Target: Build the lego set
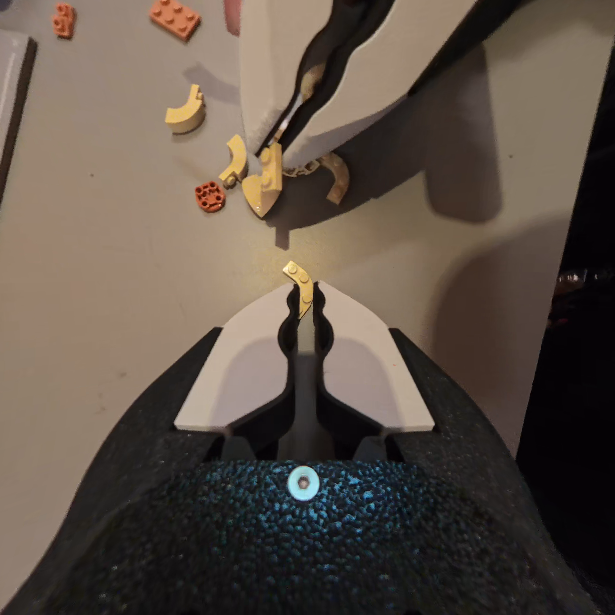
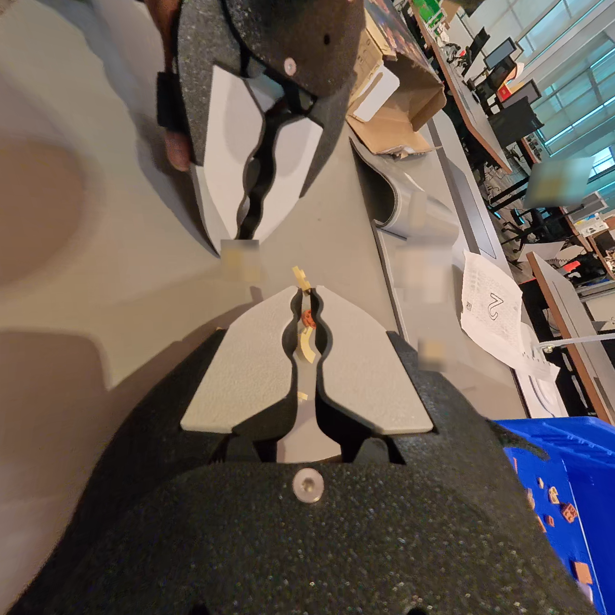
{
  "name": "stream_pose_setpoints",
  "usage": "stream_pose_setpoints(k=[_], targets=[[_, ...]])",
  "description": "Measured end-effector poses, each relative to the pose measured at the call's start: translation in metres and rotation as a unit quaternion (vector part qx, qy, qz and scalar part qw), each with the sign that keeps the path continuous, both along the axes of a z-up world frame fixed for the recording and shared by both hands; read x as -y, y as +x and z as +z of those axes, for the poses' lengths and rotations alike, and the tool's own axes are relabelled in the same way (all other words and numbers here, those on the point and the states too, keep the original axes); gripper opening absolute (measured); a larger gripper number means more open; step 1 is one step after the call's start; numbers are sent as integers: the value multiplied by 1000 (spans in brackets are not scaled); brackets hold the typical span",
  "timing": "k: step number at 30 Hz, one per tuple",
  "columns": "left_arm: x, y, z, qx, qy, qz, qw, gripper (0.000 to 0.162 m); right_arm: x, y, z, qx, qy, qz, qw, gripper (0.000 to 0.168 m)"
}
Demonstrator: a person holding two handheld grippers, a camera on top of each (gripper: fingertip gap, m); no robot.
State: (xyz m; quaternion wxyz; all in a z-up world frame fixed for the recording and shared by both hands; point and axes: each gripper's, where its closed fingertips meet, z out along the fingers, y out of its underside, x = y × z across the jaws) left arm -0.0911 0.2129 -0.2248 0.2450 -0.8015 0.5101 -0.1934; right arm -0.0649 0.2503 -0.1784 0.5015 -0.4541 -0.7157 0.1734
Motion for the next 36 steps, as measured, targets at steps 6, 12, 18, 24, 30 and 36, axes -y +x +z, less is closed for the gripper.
stream_pose_setpoints(k=[6,12,18,24,30,36], targets=[[3,0,0,25,-3,-133,991,7,9,-1,-1,0,3,25,1000,4],[6,13,22,143,-51,-185,971,7,14,-2,-1,-8,5,41,999,4],[4,18,45,233,-95,-190,949,7,20,-2,5,-26,3,64,998,4],[7,17,49,254,-114,-191,941,7,22,-3,4,-27,11,74,997,4],[7,17,50,259,-129,-191,938,7,24,-3,3,-28,21,80,996,4],[6,17,49,260,-131,-185,939,7,22,-3,2,-21,38,76,996,3]])
